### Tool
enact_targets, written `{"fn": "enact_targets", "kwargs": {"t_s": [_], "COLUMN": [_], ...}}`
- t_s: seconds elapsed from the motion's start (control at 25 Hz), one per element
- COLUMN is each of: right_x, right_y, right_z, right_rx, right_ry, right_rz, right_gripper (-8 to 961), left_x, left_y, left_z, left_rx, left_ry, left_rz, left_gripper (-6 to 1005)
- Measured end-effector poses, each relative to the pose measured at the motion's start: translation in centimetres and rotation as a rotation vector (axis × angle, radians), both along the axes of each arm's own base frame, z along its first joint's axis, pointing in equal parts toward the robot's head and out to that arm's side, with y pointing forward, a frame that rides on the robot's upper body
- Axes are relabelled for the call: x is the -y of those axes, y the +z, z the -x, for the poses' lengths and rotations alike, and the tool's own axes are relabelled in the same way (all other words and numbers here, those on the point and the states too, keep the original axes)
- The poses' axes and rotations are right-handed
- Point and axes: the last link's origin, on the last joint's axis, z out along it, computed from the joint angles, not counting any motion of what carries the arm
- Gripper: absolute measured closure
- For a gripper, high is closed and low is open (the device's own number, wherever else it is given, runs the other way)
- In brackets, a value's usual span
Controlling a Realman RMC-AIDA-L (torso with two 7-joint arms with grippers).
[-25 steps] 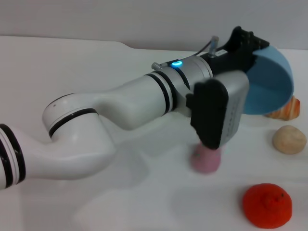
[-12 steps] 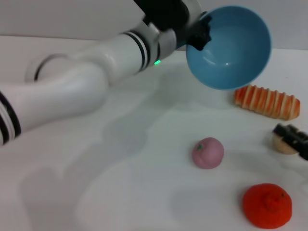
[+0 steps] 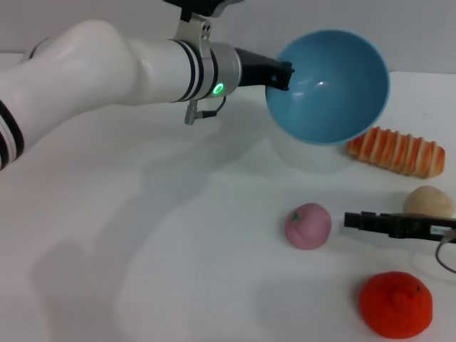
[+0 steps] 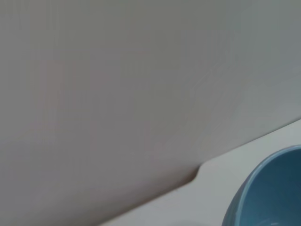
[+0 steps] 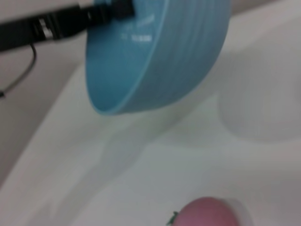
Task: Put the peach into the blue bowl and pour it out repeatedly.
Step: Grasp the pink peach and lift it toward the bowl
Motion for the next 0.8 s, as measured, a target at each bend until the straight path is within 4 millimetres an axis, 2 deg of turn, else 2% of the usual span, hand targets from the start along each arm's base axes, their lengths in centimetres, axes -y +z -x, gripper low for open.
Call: {"fn": "enact_targets", "kwargs": {"t_s": [0.24,0.44,0.6,0.8], "right_x": [-1.8,-2.7,-2.9,-3.0], "right_y": [-1.2,-2.9,-4.4,-4.8], "right_z": [1.7,2.8,3.2,3.0], "right_rx": [0.067,0.098,0.144,0.164], "right_ry": [0.04,0.056,0.061,0.047], "right_rz": [0.055,0.071,0.097,0.087], "right_gripper": [362,385,408,436], "left_x": [0.7,1.3,1.5,1.7], "left_y": [-0.1,-0.6,-0.9,-1.2], "left_z": [1.3,2.0,2.0,1.7], "left_rx": [0.084,0.088,0.08,0.073], "left_ry": [0.088,0.095,0.083,0.063], "left_rz": [0.009,-0.01,-0.017,-0.027], "left_gripper": [1001,1000,1000,1001]}}
